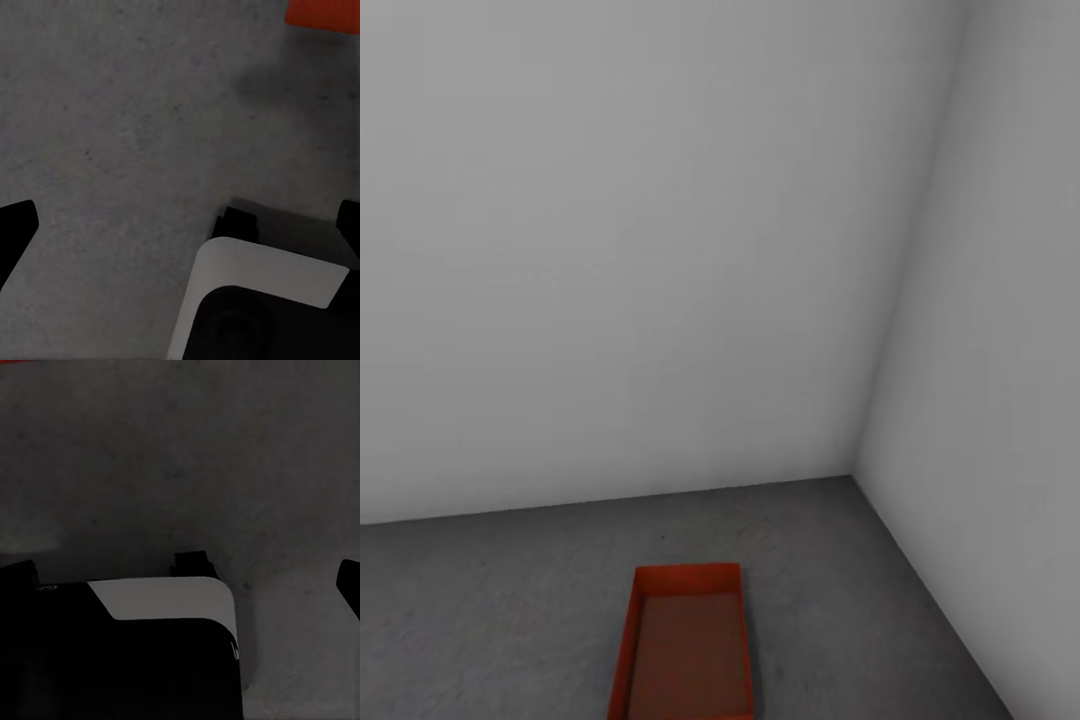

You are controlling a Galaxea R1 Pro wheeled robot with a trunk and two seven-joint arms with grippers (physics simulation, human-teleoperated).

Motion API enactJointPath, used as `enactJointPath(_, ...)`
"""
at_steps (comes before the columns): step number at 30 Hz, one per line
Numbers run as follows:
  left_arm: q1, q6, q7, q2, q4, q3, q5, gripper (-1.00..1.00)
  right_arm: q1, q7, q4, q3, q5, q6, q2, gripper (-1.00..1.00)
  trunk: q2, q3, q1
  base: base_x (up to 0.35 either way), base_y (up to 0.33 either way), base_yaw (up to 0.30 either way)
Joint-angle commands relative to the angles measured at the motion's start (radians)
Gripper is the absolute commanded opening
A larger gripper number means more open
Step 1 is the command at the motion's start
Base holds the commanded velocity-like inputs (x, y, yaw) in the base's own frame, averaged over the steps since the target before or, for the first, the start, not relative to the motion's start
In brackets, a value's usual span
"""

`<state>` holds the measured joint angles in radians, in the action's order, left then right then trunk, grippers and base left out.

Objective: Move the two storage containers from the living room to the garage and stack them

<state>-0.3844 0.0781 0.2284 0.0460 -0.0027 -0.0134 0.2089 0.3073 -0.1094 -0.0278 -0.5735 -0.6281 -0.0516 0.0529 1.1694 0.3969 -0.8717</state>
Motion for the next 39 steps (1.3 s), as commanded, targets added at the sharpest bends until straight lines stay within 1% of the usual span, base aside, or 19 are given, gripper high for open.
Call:
enactJointPath(1,-0.001,0.003,0.003,0.000,0.000,-0.002,0.006,1.00,0.001,0.001,-0.003,-0.008,-0.008,-0.004,0.001,1.00,0.001,0.000,0.000,0.000,0.000,0.000)
enactJointPath(4,-0.001,0.003,0.002,0.000,0.000,-0.002,0.006,1.00,-0.008,0.018,-0.003,-0.009,-0.008,-0.004,0.002,1.00,0.001,-0.004,0.000,0.000,0.000,0.000)
enactJointPath(9,-0.001,0.003,0.003,0.000,0.000,-0.002,0.006,1.00,-0.022,0.024,-0.003,-0.009,-0.004,-0.005,0.005,1.00,0.001,-0.011,0.000,0.000,0.000,0.000)
enactJointPath(14,-0.001,0.003,0.002,0.000,0.000,-0.002,0.006,1.00,-0.026,0.027,-0.003,-0.009,0.022,-0.004,0.006,1.00,0.001,-0.017,0.000,0.000,0.000,0.000)
enactJointPath(17,-0.001,0.003,0.002,0.000,0.000,-0.002,0.006,1.00,-0.026,0.027,-0.003,-0.009,0.028,-0.004,0.006,1.00,0.001,-0.020,0.000,0.000,0.000,0.000)
enactJointPath(22,-0.001,0.003,0.002,0.000,0.000,-0.002,0.006,1.00,-0.027,0.025,-0.003,-0.008,0.031,-0.009,0.003,1.00,0.001,-0.023,0.000,0.000,0.000,0.000)
enactJointPath(23,-0.001,0.003,0.003,0.000,0.000,-0.002,0.006,1.00,-0.027,0.024,-0.003,-0.008,0.031,-0.013,-0.002,1.00,0.001,-0.023,0.000,0.000,0.000,0.000)
enactJointPath(26,-0.001,0.003,0.002,0.000,0.000,-0.002,0.006,1.00,-0.026,0.024,-0.003,-0.009,0.032,-0.014,0.001,1.00,0.001,-0.023,0.000,0.000,0.000,0.000)
enactJointPath(34,-0.001,0.001,0.002,-0.002,-0.001,-0.001,0.003,1.00,-0.027,0.024,-0.003,-0.008,0.033,-0.017,-0.005,1.00,0.001,-0.023,0.000,0.000,0.000,0.000)
enactJointPath(36,-0.001,-0.012,0.001,-0.002,-0.001,-0.001,0.001,1.00,-0.027,0.024,-0.003,-0.008,0.033,-0.017,-0.004,1.00,0.001,-0.023,0.000,0.000,0.000,0.000)
enactJointPath(38,-0.001,-0.056,-0.003,-0.002,-0.002,-0.002,0.001,1.00,-0.027,0.024,-0.003,-0.008,0.033,-0.017,-0.004,1.00,0.001,-0.023,0.000,0.000,0.000,0.000)
enactJointPath(39,-0.001,-0.073,-0.016,-0.001,-0.001,-0.002,0.003,1.00,-0.026,0.024,-0.003,-0.008,0.033,-0.017,-0.004,1.00,0.001,-0.023,0.000,0.000,0.000,0.000)
